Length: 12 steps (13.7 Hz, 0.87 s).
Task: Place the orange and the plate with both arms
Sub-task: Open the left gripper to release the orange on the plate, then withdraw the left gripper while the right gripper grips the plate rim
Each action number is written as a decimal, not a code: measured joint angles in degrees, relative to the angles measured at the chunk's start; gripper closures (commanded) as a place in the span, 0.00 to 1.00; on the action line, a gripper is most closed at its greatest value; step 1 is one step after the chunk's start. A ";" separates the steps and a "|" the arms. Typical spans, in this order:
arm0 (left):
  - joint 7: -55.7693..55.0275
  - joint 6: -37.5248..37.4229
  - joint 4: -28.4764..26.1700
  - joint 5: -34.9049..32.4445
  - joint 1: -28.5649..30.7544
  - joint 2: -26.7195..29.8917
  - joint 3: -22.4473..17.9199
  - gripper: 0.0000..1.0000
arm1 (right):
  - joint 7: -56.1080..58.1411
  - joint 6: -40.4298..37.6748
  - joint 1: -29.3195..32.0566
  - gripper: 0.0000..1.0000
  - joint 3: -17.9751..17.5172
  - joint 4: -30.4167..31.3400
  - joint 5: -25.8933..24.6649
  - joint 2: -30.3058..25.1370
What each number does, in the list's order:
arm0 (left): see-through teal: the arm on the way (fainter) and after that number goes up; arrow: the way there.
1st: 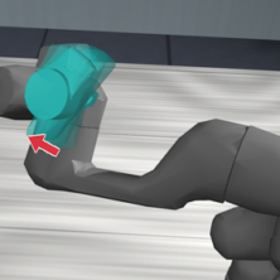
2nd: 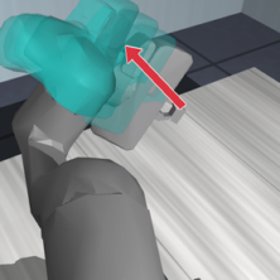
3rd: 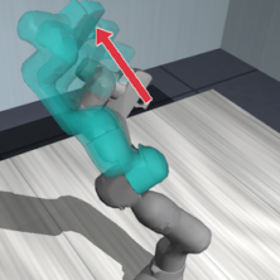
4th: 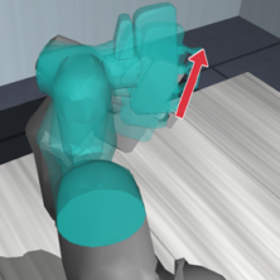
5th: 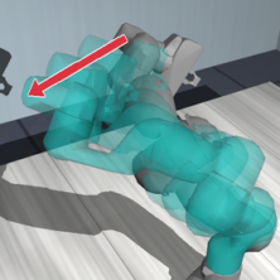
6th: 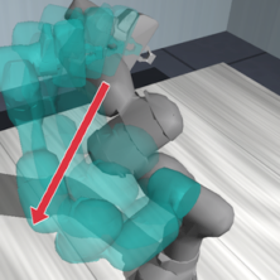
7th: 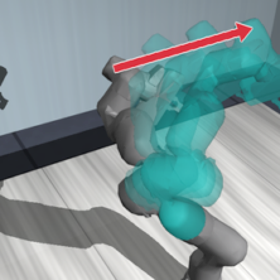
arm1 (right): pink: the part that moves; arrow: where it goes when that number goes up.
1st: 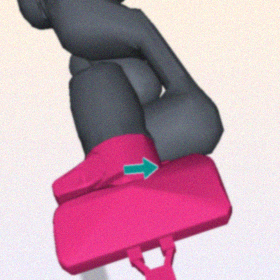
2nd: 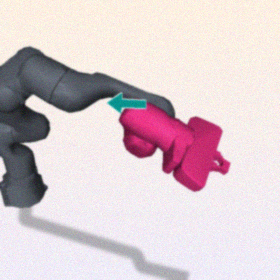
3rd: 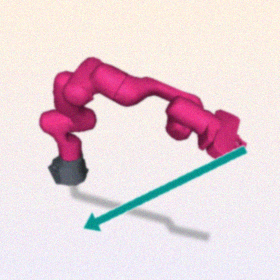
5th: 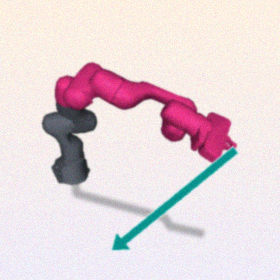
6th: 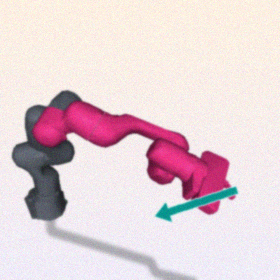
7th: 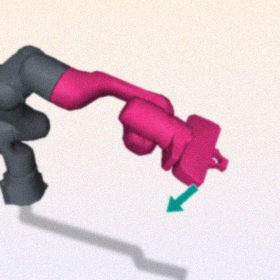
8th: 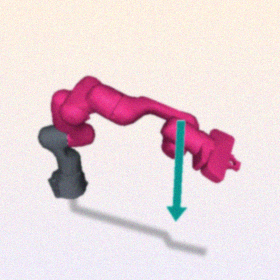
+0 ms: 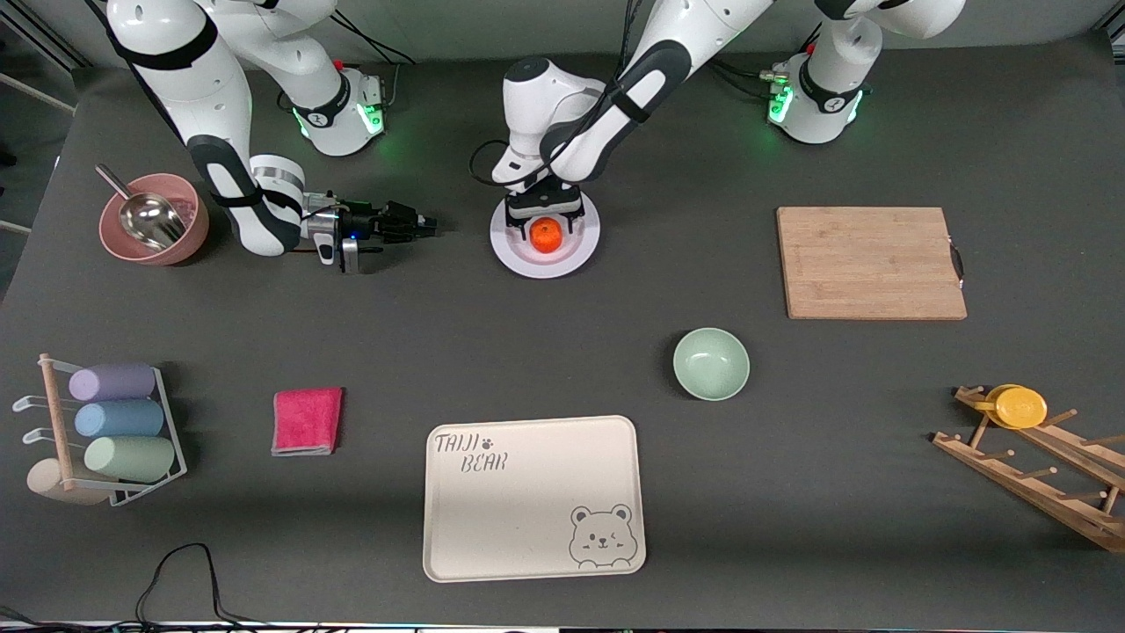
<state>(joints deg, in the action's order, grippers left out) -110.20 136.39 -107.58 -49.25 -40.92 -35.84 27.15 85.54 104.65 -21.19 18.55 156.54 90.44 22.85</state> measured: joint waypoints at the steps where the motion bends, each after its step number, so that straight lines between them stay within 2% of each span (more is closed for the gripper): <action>1: 0.14 -0.72 0.46 -0.21 0.32 0.38 -0.12 0.00 | 0.00 0.00 0.00 0.66 0.00 -0.04 0.00 0.01; 3: 2.52 -1.02 1.14 -0.11 2.40 2.38 -0.09 0.00 | 0.01 0.00 -0.01 0.66 -0.02 -0.06 0.41 0.04; 5: 7.88 -1.02 1.34 2.96 5.67 5.19 0.46 0.00 | 0.02 -0.02 -0.03 0.66 -0.37 -0.06 1.97 0.17; 9: 26.72 -1.79 1.61 18.06 12.65 11.45 1.82 0.00 | 0.31 -0.02 -0.92 0.66 -4.78 -0.09 9.31 0.85; 12: 44.47 -8.34 1.72 29.24 17.81 17.03 2.09 0.00 | 0.56 0.00 -3.45 0.66 -7.84 -0.66 15.79 1.73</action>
<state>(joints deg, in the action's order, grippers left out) -65.73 128.05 -105.86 -20.01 -23.12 -18.81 29.24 86.10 104.65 -24.64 10.71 155.88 106.23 24.59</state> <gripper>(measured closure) 0.000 0.661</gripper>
